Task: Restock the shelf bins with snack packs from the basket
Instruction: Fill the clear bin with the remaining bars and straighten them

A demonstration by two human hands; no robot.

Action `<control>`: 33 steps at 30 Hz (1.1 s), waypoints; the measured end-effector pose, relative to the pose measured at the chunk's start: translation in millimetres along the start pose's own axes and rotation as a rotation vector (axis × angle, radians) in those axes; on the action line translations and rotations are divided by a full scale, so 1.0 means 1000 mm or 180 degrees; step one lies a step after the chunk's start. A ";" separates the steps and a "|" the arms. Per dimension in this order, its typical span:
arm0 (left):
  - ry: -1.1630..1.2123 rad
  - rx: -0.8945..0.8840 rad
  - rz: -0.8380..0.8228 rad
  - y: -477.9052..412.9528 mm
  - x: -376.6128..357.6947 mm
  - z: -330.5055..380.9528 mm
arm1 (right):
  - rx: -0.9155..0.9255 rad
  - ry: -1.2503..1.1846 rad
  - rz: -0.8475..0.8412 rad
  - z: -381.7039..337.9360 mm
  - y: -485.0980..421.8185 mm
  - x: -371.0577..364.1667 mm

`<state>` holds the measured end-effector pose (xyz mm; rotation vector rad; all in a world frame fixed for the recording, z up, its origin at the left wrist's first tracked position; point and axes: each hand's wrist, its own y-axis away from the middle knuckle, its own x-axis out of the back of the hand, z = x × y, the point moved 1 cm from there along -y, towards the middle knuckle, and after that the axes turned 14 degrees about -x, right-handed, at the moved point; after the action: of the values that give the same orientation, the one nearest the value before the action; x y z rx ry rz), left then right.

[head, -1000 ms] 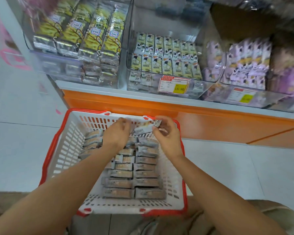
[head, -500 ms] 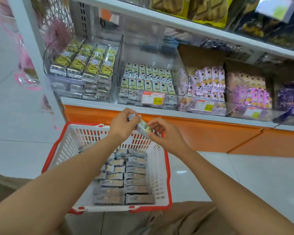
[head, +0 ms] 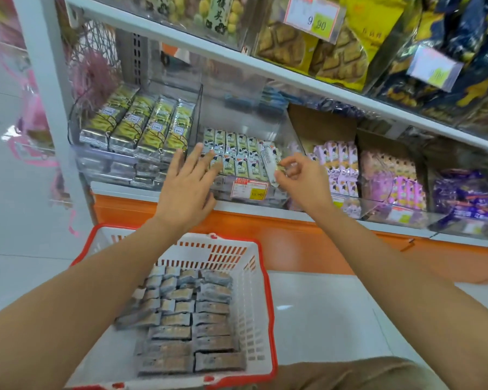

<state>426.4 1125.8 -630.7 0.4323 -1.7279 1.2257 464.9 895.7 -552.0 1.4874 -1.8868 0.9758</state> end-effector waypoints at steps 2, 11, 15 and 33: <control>-0.0070 -0.0113 -0.0135 0.004 -0.006 -0.005 | -0.0141 0.0305 0.0051 -0.006 -0.025 -0.005; -0.0115 -0.0461 0.0253 0.011 -0.033 -0.022 | -0.0334 0.1802 0.0068 -0.017 -0.111 -0.046; -0.0114 -0.0547 0.0396 0.012 -0.044 -0.027 | -0.0370 0.2134 0.0047 -0.012 -0.127 -0.068; -0.0118 -0.0611 0.0646 0.008 -0.057 -0.030 | -0.0281 0.2224 -0.0129 -0.007 -0.131 -0.072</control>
<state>463.3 1142.8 -681.4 0.1695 -1.9374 1.1840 609.3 926.2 -576.3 0.9485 -1.3622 1.1801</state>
